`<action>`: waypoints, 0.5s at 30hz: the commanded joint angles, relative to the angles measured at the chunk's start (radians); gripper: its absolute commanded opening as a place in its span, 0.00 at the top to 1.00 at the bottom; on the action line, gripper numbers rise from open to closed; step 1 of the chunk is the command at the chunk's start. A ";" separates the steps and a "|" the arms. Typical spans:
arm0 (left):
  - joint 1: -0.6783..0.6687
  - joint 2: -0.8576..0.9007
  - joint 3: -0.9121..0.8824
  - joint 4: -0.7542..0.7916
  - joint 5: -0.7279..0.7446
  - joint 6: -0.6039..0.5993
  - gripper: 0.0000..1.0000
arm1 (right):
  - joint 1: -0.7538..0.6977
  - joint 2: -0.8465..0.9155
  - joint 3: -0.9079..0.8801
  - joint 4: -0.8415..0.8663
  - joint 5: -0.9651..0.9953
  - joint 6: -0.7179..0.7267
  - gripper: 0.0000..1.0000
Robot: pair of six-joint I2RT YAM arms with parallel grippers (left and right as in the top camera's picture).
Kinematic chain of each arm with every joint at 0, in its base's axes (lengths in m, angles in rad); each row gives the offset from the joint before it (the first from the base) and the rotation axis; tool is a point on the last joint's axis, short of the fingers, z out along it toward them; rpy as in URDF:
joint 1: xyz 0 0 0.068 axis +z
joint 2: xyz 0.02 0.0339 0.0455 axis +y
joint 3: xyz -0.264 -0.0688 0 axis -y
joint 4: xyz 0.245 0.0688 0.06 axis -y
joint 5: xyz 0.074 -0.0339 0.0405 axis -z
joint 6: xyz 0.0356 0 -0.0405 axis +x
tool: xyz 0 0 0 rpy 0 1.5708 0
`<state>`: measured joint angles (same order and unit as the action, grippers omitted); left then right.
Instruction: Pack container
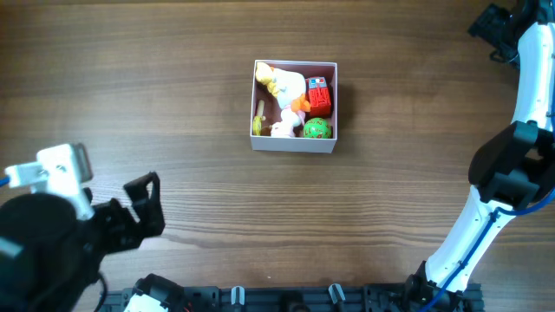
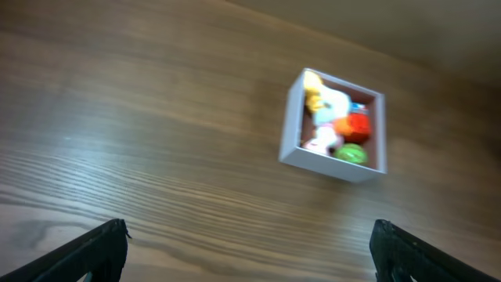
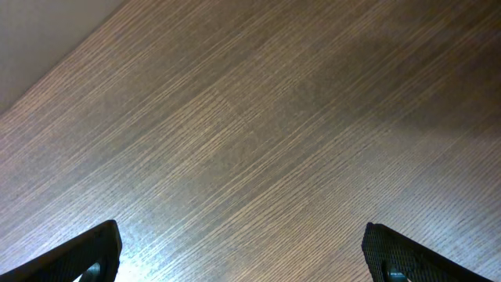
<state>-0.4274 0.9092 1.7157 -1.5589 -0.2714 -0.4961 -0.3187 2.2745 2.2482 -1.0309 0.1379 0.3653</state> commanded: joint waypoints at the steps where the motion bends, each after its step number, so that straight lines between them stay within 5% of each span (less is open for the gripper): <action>1: -0.003 0.020 -0.169 0.070 -0.104 -0.006 0.00 | 0.006 0.008 0.001 0.003 -0.005 0.004 0.00; 7: 0.079 -0.037 -0.513 0.447 -0.153 0.039 0.00 | 0.006 0.008 0.001 0.003 -0.005 0.004 0.00; 15: 0.350 -0.294 -1.000 1.045 0.067 0.190 0.00 | 0.006 0.008 0.001 0.003 -0.005 0.004 0.00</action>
<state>-0.1841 0.7391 0.8749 -0.6262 -0.3138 -0.3805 -0.3183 2.2745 2.2482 -1.0309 0.1379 0.3653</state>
